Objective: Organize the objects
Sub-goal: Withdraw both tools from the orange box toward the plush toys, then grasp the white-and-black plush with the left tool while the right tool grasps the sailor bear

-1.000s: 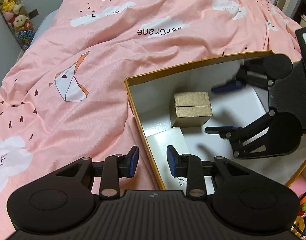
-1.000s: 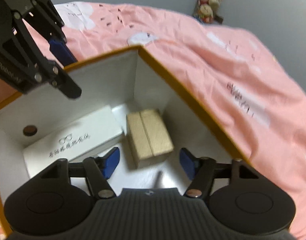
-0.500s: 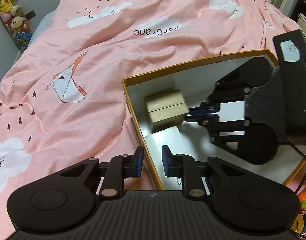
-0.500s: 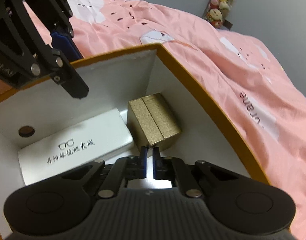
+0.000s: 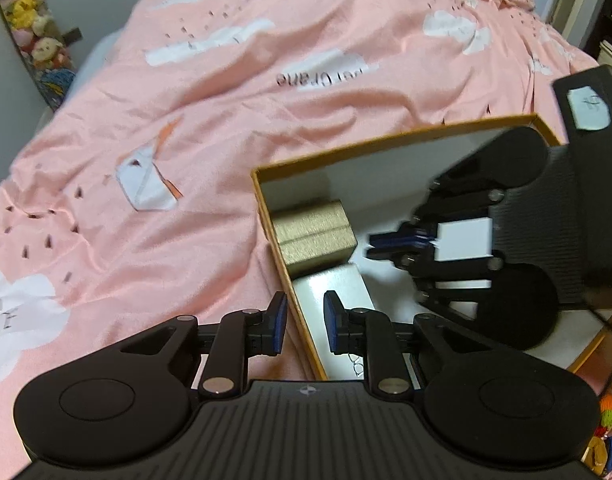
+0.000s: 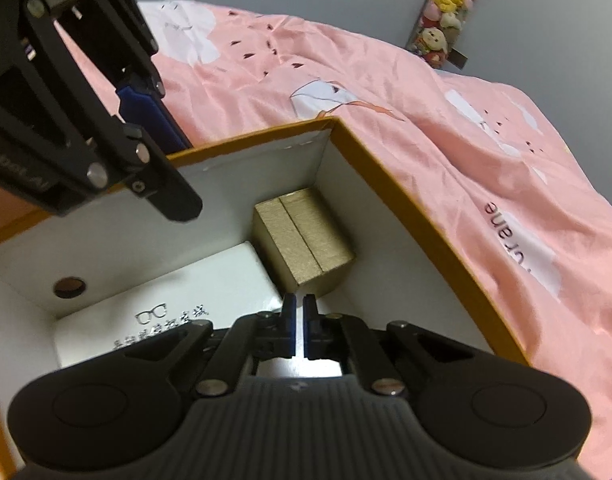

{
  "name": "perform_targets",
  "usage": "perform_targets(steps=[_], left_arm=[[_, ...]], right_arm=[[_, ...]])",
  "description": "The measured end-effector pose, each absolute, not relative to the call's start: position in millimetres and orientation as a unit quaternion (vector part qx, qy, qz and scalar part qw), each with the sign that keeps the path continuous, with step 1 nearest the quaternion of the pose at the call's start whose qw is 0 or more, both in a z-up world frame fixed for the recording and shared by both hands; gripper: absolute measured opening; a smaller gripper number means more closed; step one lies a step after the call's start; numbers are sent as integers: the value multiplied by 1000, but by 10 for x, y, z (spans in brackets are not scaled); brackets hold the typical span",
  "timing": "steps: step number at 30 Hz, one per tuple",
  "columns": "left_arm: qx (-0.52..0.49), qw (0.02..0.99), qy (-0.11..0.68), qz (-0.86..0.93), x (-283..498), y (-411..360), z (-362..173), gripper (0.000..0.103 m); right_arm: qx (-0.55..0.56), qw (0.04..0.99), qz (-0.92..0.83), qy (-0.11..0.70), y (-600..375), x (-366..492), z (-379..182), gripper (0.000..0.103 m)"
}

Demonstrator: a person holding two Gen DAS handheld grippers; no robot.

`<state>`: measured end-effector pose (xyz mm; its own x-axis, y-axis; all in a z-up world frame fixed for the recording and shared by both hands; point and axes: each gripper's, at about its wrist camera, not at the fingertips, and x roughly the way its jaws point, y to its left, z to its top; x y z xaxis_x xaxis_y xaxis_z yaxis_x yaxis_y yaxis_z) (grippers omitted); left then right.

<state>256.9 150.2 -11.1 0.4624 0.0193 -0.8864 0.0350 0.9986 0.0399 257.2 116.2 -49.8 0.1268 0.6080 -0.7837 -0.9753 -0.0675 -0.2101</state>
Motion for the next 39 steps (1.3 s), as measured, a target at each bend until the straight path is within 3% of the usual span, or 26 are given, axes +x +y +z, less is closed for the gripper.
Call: perform_targets(steps=[6, 8, 10, 12, 18, 28, 34, 39], left_arm=[[50, 894, 445, 26, 2180, 1312, 250, 25], [62, 906, 417, 28, 1982, 1185, 355, 31], [54, 914, 401, 27, 1801, 1091, 436, 39], [35, 921, 387, 22, 1599, 985, 485, 47], [-33, 915, 401, -19, 1126, 693, 367, 57], [-209, 836, 508, -20, 864, 641, -314, 60], [-216, 829, 515, -24, 806, 524, -413, 61], [-126, 849, 510, -49, 731, 188, -448, 74]], right_arm=[[-335, 675, 607, 254, 784, 2540, -130, 10], [-313, 692, 597, 258, 607, 2497, -5, 38], [-289, 711, 585, 262, 370, 2428, 117, 45], [-263, 724, 578, 271, 124, 2339, 209, 45], [-203, 746, 556, 305, -580, 2031, 288, 45], [-178, 718, 515, 432, -1280, 1637, -140, 44], [-198, 690, 509, 475, -1350, 1596, -340, 44], [-205, 663, 510, 508, -1300, 1631, -494, 44]])
